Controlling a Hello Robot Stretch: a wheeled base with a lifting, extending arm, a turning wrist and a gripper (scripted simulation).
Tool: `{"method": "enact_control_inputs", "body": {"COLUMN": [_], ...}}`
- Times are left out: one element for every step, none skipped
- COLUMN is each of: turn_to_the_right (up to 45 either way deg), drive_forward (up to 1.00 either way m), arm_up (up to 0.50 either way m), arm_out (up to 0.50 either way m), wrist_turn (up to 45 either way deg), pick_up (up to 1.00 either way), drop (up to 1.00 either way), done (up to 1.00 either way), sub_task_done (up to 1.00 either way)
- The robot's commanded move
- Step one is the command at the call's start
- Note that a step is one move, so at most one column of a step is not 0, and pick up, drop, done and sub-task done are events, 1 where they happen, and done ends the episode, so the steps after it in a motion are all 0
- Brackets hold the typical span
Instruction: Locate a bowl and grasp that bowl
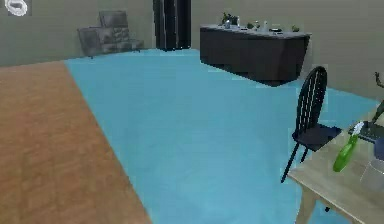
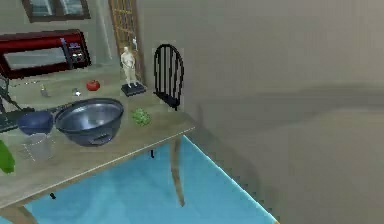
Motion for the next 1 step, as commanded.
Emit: {"method": "enact_control_inputs", "body": {"turn_to_the_right": [45.0], "drive_forward": [0.00], "arm_up": [0.00], "arm_out": [0.00], "wrist_turn": [0.0], "pick_up": [0.00], "drop": [0.00], "done": [0.00], "sub_task_done": [0.00]}}
